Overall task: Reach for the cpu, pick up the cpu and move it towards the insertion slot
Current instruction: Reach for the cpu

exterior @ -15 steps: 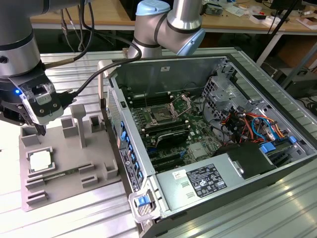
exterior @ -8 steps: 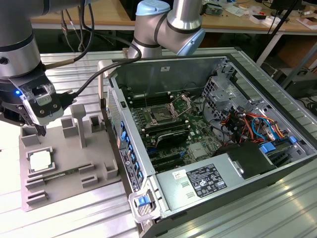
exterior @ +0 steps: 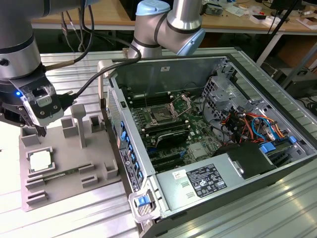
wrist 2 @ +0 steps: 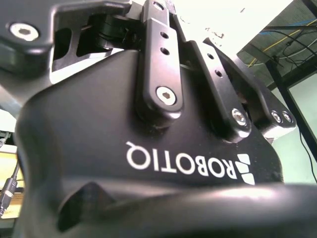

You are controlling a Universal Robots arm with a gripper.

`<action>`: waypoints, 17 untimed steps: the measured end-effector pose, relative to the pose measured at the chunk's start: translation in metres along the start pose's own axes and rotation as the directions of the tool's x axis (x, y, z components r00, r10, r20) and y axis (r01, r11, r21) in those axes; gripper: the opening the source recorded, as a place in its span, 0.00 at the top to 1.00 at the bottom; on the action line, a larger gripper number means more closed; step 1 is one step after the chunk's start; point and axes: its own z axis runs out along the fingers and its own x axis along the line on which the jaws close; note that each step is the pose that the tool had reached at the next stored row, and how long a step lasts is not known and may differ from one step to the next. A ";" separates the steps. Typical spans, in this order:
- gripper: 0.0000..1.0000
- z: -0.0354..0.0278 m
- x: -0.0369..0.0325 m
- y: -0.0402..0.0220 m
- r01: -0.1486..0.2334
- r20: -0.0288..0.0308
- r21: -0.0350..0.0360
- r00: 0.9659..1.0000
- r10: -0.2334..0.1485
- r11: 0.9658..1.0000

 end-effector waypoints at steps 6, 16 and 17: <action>0.89 0.0017 0.0001 -0.0001 0.000 0.000 0.000 1.000 0.000 1.000; 0.89 0.0045 0.0002 -0.0002 0.000 0.000 0.000 1.000 0.000 1.000; 0.89 0.0048 0.0002 -0.0002 0.000 0.000 0.000 1.000 0.000 1.000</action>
